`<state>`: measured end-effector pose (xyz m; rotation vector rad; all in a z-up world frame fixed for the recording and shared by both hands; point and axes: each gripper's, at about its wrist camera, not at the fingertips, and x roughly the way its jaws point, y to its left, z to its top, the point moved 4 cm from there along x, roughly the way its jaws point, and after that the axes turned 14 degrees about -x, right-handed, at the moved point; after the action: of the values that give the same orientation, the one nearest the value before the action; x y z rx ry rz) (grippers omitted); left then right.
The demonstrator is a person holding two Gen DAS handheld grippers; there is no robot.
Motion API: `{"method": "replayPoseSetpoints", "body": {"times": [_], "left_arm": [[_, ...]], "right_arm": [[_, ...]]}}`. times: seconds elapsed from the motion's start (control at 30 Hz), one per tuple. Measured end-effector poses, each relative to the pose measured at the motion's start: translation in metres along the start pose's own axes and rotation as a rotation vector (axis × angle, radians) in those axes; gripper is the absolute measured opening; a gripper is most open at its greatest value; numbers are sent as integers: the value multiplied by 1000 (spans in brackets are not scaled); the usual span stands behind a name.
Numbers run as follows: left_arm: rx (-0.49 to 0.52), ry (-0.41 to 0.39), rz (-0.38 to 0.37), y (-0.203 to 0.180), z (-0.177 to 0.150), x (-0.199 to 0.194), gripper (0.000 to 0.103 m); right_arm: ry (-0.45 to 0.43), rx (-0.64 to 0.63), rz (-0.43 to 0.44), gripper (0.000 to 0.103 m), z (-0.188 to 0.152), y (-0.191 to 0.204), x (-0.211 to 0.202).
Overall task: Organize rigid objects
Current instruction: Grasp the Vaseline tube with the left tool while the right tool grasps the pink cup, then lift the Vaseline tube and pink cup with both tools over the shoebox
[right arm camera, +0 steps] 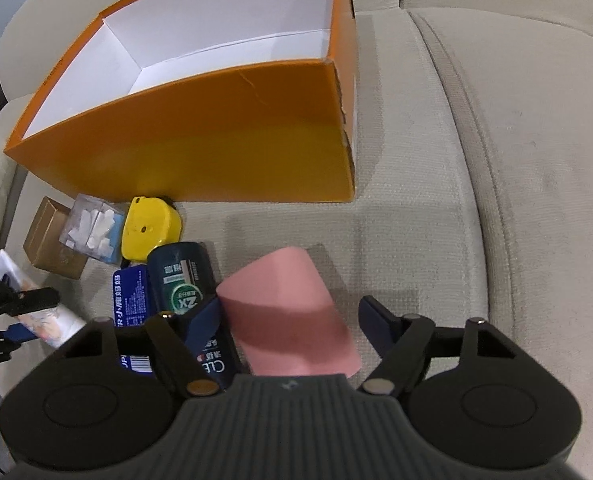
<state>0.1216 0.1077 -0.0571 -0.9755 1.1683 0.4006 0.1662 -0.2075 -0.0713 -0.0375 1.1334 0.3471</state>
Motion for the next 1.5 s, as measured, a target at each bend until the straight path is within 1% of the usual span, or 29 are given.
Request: {"method": "replayPoseSetpoints", "body": {"times": [0.13,0.17,0.23,0.33,0.4,0.5,0.53,0.6,0.67,0.77,0.97,1.13,1.23,1.3,1.5], "left_arm": [[43,-41,50,7,12,-1,51],[60,-52,56,8,15,1,51],[84,-46,55,8,18,8,51],[109,-55,68,9,15,17,51],[144,-71,88,5,11,18,52],[201,-78,109,-2,5,17,54],[211,-76,116,-2,3,17,54],[239,-67,131,-2,-2,17,54],[275,-63,140,-4,-5,17,54],[305,-62,128,-3,-7,16,52],[338,-44,111,-1,-7,9,49],[348,-25,90,-4,-9,1,45],[361,-27,88,-5,-12,-4,45],[370,-32,89,-6,-13,-7,44],[402,-55,94,-6,-17,-15,44]], "right_arm": [[6,-46,-39,76,2,4,0],[8,-54,-49,76,3,4,0],[12,-67,-65,76,3,5,1],[21,-70,-76,76,3,4,3],[29,-79,-89,76,2,4,4],[57,-123,-152,76,-2,6,8],[66,-132,-161,75,-3,6,10],[80,-123,-151,71,-5,2,13],[78,-96,-126,65,-6,-3,15],[66,-42,-93,57,-6,-11,14],[57,15,-69,57,-6,-22,10],[-5,66,-52,56,-1,-32,-10],[-23,60,-55,57,-1,-31,-18],[-24,52,-62,56,-3,-21,-24],[-31,45,-69,57,-9,-16,-33]]}}
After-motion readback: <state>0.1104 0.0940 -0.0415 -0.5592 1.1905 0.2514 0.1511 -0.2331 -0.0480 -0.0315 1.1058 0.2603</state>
